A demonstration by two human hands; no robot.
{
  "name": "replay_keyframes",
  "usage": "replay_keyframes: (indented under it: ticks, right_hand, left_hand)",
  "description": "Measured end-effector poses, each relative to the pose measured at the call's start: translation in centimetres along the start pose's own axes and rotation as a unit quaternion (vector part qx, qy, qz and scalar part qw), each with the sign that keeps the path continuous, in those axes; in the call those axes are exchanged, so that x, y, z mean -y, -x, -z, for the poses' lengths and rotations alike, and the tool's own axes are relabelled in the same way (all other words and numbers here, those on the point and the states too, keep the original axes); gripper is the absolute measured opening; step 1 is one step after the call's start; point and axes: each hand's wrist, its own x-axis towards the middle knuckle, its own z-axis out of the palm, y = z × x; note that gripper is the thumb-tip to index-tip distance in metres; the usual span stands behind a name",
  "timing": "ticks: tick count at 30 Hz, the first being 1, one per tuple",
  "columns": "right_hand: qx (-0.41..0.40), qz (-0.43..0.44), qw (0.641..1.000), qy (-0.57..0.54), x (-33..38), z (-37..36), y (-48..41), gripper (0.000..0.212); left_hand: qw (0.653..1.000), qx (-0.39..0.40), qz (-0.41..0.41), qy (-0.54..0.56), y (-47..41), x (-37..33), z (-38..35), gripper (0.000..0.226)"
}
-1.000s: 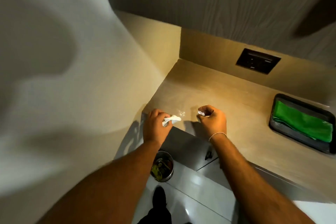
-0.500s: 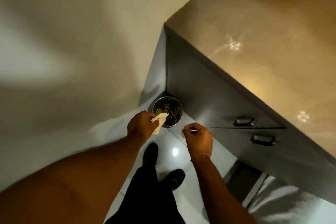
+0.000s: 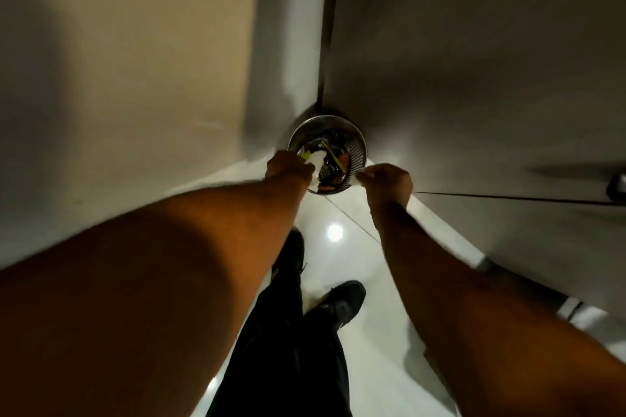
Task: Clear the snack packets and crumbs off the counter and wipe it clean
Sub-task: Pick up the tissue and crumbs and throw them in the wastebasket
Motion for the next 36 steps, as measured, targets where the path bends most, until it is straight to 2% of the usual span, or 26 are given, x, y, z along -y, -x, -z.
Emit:
replay_keyframes:
  ticks: [3, 7, 10, 13, 15, 18, 21, 25, 29, 31, 33, 36]
  right_hand:
    - [0.021, 0.038, 0.999, 0.017, 1.3, -2.4, -2.3, 0.023]
    - [0.092, 0.071, 0.985, 0.127, 2.2, -3.8, -3.6, 0.032]
    - [0.083, 0.088, 0.980, 0.156, 2.2, -3.3, -3.0, 0.029]
    - [0.056, 0.079, 0.987, 0.127, 1.6, -1.7, -0.7, 0.029]
    - [0.039, 0.064, 0.993, 0.090, 0.9, -0.2, 1.5, 0.039]
    - [0.044, 0.102, 0.981, 0.158, 0.0, 2.6, 5.2, 0.058]
    - [0.041, 0.109, 0.969, 0.215, -0.6, 5.8, 9.6, 0.067]
    - [-0.011, 0.162, 0.954, 0.252, 0.0, 9.8, 16.1, 0.067]
    - [-0.074, 0.250, 0.927, 0.269, 4.1, 13.9, 21.2, 0.061]
    - [-0.109, 0.277, 0.918, 0.262, 6.8, 16.1, 23.3, 0.062]
    - [-0.146, 0.306, 0.905, 0.258, 9.5, 19.1, 25.4, 0.069]
    - [-0.230, 0.337, 0.872, 0.270, 13.2, 23.7, 28.0, 0.072]
  left_hand:
    - [1.000, -0.010, -0.002, 0.009, -1.9, -0.3, -1.4, 0.055]
    - [0.999, -0.024, -0.025, 0.002, -3.4, -0.2, -2.4, 0.053]
    - [0.994, -0.052, -0.077, -0.062, -3.7, 0.6, -2.0, 0.031]
    - [0.986, -0.075, -0.100, -0.113, -2.3, 1.6, -1.2, 0.028]
    - [0.976, -0.084, -0.125, -0.160, -0.6, 2.7, -0.8, 0.038]
    - [0.937, -0.093, -0.232, -0.243, 3.9, 4.6, -0.7, 0.073]
    - [0.907, -0.094, -0.277, -0.302, 9.1, 5.6, -1.2, 0.079]
    - [0.858, -0.091, -0.347, -0.368, 16.2, 5.5, -1.8, 0.079]
    - [0.782, -0.127, -0.456, -0.405, 22.4, 1.6, 0.7, 0.089]
    - [0.776, -0.158, -0.474, -0.384, 25.4, -0.8, 2.9, 0.083]
    - [0.791, -0.196, -0.468, -0.341, 28.7, -3.1, 5.7, 0.077]
    - [0.795, -0.231, -0.459, -0.321, 33.2, -6.5, 9.6, 0.087]
